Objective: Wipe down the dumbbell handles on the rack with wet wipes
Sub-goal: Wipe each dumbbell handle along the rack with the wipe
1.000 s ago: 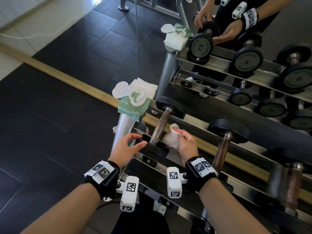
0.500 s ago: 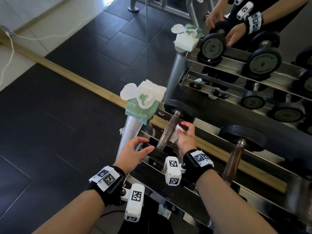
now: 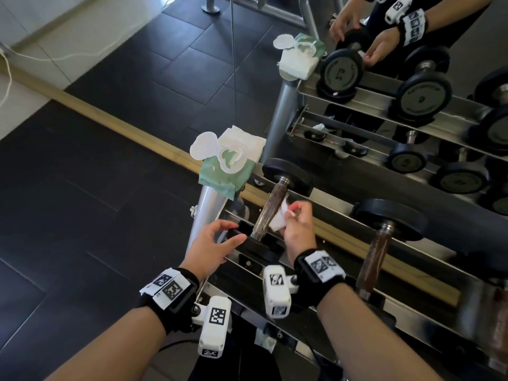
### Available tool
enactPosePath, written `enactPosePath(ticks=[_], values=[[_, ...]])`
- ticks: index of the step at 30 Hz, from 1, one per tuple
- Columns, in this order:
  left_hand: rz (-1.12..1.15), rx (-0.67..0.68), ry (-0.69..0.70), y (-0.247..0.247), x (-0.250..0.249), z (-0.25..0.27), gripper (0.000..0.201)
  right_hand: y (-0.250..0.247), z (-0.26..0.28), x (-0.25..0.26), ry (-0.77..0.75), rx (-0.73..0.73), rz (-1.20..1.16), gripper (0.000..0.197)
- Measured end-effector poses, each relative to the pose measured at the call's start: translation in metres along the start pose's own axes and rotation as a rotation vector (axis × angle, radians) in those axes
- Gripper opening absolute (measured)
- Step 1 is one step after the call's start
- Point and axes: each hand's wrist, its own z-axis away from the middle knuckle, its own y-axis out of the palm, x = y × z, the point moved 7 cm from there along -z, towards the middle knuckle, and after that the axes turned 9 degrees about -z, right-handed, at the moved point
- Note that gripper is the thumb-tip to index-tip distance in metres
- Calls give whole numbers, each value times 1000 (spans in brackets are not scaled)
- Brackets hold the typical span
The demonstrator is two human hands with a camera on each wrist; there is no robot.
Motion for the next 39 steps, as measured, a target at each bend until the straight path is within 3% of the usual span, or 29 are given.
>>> enactPosePath(ticks=[4,7,10,16,21,25,27,30,35,39], values=[[-20,-12,6,0,2,0,29,3,21,-13,25,71,12,33],[-28,-19,0,0,3,-1,37,-2,-4,5,15,-5,-21,31],[-43,-21,-5,1,5,-1,32,1,-14,10,16,-55,-104,27],[-74,-27,4,0,3,-2,29,2,17,-27,155,143,-43,33],[-84,-19,-3,-1,2,-1,36,-8,-27,-4,206,-45,-242,26],[-50,-26,0,0,0,1,55,2,8,-22,220,63,-29,38],[-59,-15,3,-1,-2,1,49,1,17,-29,219,111,73,39],[-105,-13,-10,-3,-5,0,34,-3,3,-22,249,111,48,28],[-197,-20,-10,-6,-10,-3,32,-3,-15,-8,253,46,-18,39],[-215,-7,-35,-9,-15,-2,32,-8,8,-19,210,108,61,38]])
